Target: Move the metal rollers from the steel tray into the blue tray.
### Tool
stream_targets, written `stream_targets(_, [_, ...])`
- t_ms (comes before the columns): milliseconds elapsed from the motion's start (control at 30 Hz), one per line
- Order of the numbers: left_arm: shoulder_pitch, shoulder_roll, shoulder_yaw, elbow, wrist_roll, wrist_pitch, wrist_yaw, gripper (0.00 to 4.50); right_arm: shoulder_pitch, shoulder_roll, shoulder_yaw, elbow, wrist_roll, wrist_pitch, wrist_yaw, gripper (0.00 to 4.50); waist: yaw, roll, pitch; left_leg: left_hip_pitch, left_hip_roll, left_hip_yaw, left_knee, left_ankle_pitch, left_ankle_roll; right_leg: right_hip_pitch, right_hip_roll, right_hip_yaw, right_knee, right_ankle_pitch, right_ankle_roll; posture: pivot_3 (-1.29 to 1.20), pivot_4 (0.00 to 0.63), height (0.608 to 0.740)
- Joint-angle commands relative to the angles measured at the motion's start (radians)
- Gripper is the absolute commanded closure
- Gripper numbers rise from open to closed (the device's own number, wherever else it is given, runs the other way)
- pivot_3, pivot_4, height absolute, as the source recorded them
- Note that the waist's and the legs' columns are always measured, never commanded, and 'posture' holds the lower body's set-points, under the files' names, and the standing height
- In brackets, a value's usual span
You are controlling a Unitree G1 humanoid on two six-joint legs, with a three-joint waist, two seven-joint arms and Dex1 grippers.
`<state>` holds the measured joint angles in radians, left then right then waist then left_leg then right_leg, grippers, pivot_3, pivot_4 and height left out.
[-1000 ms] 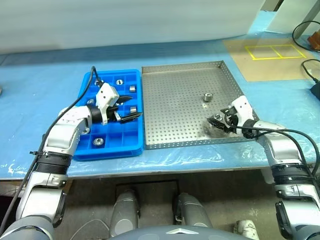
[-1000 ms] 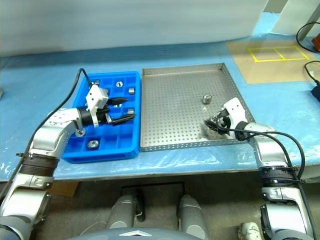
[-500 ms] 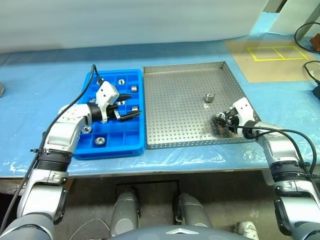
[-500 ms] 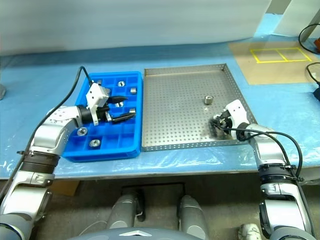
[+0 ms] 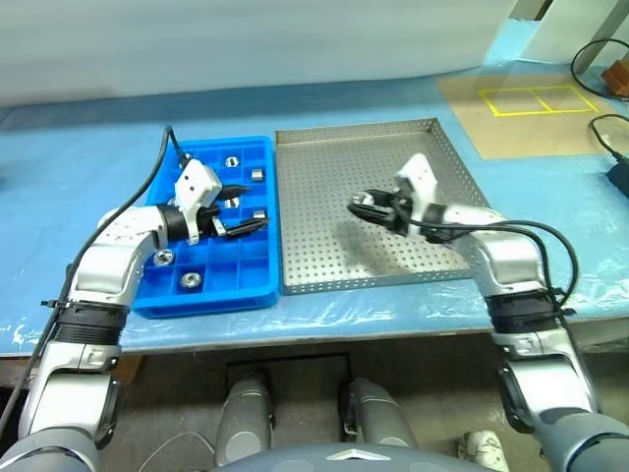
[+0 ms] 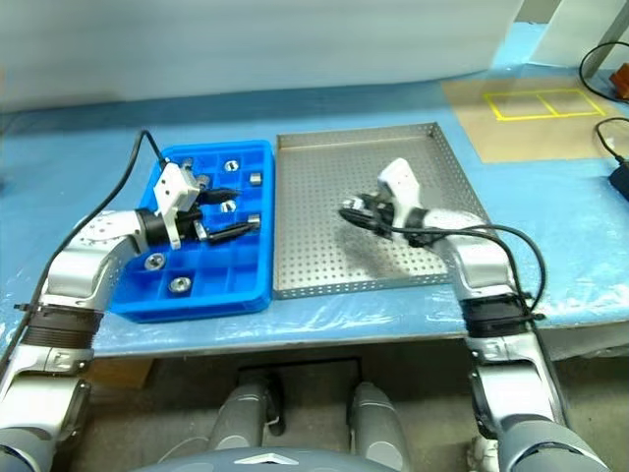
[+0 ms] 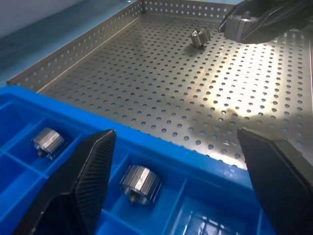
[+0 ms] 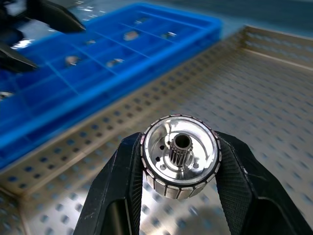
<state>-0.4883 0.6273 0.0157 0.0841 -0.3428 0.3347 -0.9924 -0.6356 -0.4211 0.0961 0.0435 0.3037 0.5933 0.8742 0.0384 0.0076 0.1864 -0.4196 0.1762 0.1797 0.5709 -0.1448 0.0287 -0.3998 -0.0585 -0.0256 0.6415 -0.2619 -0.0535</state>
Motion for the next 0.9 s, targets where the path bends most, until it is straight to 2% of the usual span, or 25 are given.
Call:
stream_targets(33, [0.041, 0.069, 0.065, -0.09, -0.04, 0.027, -0.027, 0.25, -0.069, 0.045, 0.06, -0.074, 0.046, 0.022, 0.05, 2.81, 0.007, 0.0, 0.0, -0.001, 0.0, 0.0, 0.0, 0.0, 0.0, -0.001, 0.0, 0.0, 0.0, 0.0, 0.0, -0.01, 0.15, 0.74])
stream_targets(267, [0.218, 0.203, 0.173, -0.237, -0.088, 0.078, -0.062, 0.25, -0.129, 0.098, 0.177, -0.023, 0.029, -0.024, 0.153, 2.81, 0.04, -0.001, 0.0, -0.003, -0.001, 0.0, -0.002, 0.001, -0.001, -0.002, -0.001, -0.001, -0.001, 0.0, 0.0, 0.12, 0.15, 0.74])
stream_targets(500, [0.467, 0.262, 0.263, -0.458, -0.15, 0.146, -0.073, 0.25, -0.13, 0.123, 0.225, 0.058, 0.016, -0.031, 0.204, 2.81, 0.069, -0.001, 0.0, 0.0, -0.002, -0.001, -0.009, 0.005, -0.008, -0.003, -0.001, -0.001, -0.001, 0.0, 0.0, 0.2, 0.15, 0.74])
stream_targets(633, [0.496, 0.258, 0.283, -0.498, -0.174, 0.174, -0.042, 0.25, -0.128, 0.137, 0.238, 0.095, 0.018, 0.002, 0.212, 2.81, 0.087, -0.001, 0.0, 0.001, -0.001, -0.002, -0.01, 0.005, -0.009, -0.003, 0.0, -0.001, -0.001, -0.001, -0.001, 0.22, 0.15, 0.74])
stream_targets(833, [0.483, 0.227, 0.244, -0.507, -0.165, 0.177, 0.007, 0.25, -0.114, 0.147, 0.284, 0.163, -0.039, 0.018, 0.203, 2.81, 0.09, -0.001, 0.0, 0.002, -0.002, -0.002, -0.01, 0.006, -0.01, -0.003, 0.0, 0.0, -0.001, -0.001, -0.001, 0.2, 0.15, 0.74])
stream_targets(900, [0.462, 0.223, 0.23, -0.49, -0.164, 0.175, 0.013, 0.25, -0.105, 0.146, 0.275, 0.143, -0.02, 0.037, 0.214, 2.07, 0.091, -0.001, 0.0, 0.002, -0.002, -0.002, -0.01, 0.006, -0.01, -0.003, 0.0, 0.0, -0.001, -0.001, -0.001, 0.2, 0.15, 0.74])
